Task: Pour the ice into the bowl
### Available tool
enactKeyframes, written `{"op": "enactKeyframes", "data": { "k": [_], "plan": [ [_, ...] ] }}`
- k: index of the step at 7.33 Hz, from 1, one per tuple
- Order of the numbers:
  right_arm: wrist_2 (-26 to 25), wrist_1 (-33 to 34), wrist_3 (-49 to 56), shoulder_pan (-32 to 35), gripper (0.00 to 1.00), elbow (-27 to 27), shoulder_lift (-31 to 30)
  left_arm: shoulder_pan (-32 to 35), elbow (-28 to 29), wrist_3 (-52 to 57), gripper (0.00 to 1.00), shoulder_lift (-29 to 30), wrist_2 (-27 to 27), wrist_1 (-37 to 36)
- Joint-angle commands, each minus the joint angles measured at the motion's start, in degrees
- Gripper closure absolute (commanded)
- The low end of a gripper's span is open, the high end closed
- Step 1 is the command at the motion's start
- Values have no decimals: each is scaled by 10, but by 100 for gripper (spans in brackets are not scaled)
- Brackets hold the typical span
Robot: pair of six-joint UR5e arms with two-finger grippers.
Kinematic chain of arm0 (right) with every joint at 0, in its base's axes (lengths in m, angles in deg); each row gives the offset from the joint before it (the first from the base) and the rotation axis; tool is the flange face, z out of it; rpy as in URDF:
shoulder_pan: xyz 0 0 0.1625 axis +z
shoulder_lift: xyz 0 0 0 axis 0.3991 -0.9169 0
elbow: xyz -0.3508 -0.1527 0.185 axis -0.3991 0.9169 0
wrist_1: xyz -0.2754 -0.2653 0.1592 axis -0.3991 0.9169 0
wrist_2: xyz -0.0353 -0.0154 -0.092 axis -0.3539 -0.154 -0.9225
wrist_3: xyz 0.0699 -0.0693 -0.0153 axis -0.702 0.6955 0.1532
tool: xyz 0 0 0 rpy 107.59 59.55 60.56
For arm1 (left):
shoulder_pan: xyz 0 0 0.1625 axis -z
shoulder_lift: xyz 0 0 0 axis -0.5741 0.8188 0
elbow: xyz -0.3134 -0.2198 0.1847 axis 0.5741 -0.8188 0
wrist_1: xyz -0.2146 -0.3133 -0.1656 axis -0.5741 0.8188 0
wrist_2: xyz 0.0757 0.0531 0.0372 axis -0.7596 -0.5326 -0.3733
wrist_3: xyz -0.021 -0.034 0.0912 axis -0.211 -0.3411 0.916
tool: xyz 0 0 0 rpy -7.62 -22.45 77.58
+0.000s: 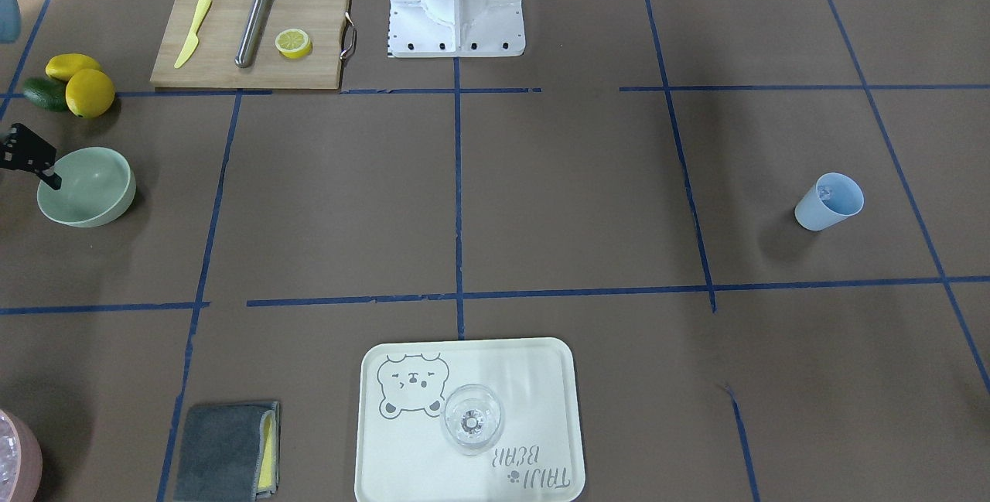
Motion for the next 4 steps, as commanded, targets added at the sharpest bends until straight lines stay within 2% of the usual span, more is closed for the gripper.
{"op": "enactKeyframes", "data": {
  "k": [1, 2, 3, 4],
  "plan": [
    [-18, -100, -23, -24, 4, 78, -2, 0, 0, 0, 0, 0, 0, 0],
    [-17, -115, -23, -24, 6, 82, -12, 0, -1, 0, 0, 0, 0, 0],
    [-12, -116, -22, -24, 39, 82, -17, 0, -1, 0, 0, 0, 0, 0],
    [-7, -116, -22, -23, 78, 81, -19, 0, -1, 0, 0, 0, 0, 1]
  ]
}}
